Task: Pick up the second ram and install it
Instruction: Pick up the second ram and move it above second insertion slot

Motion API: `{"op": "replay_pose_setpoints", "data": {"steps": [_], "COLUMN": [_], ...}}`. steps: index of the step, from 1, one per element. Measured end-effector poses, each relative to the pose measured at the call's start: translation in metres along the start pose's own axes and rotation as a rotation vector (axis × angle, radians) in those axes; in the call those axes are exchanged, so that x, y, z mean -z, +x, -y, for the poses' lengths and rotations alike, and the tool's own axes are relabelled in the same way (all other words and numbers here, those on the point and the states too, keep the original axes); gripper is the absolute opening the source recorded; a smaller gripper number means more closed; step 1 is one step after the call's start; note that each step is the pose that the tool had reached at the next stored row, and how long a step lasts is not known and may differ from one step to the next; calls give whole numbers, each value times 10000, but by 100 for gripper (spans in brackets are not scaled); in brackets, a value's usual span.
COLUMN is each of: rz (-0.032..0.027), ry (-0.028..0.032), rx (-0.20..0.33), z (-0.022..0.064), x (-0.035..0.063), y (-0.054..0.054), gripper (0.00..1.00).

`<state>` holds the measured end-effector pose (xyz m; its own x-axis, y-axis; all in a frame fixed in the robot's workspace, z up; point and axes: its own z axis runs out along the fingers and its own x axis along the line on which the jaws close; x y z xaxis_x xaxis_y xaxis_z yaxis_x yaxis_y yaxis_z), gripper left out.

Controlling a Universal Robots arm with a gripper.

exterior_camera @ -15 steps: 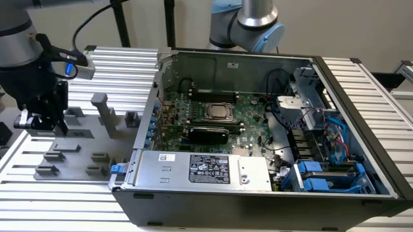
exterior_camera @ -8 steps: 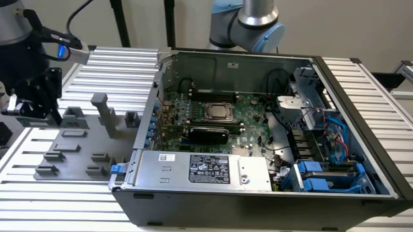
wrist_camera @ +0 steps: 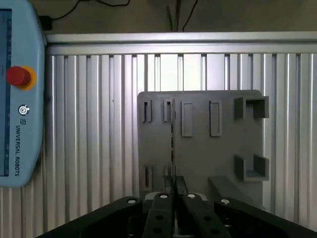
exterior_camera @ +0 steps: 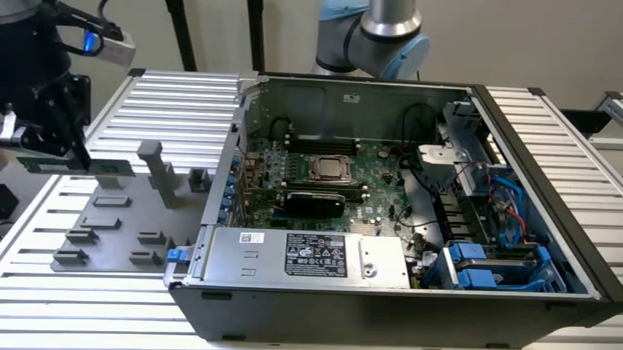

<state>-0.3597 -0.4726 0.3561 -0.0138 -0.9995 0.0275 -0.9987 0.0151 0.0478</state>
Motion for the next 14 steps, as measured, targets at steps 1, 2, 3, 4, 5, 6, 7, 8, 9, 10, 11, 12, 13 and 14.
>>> {"op": "replay_pose_setpoints", "data": {"steps": [1, 2, 3, 4, 5, 6, 7, 8, 9, 10, 11, 12, 13, 14], "rz": [0, 0, 0, 0, 0, 1, 0, 0, 0, 0, -1, 1, 1, 0], "ry": [1, 0, 0, 0, 0, 0, 0, 0, 0, 0, -1, 0, 0, 0], "rx": [0, 0, 0, -1, -1, -1, -1, 0, 0, 0, -1, -1, -1, 0], "z": [35, 70, 106, 142, 176, 212, 248, 287, 326, 368, 410, 454, 495, 540], "x": [46, 93, 141, 190, 236, 283, 330, 377, 425, 474, 522, 570, 616, 663], "y": [0, 1, 1, 1, 2, 2, 2, 3, 2, 2, 2, 1, 0, -1], "gripper": [0, 0, 0, 0, 0, 0, 0, 0, 0, 0, 0, 0, 0, 0]}}
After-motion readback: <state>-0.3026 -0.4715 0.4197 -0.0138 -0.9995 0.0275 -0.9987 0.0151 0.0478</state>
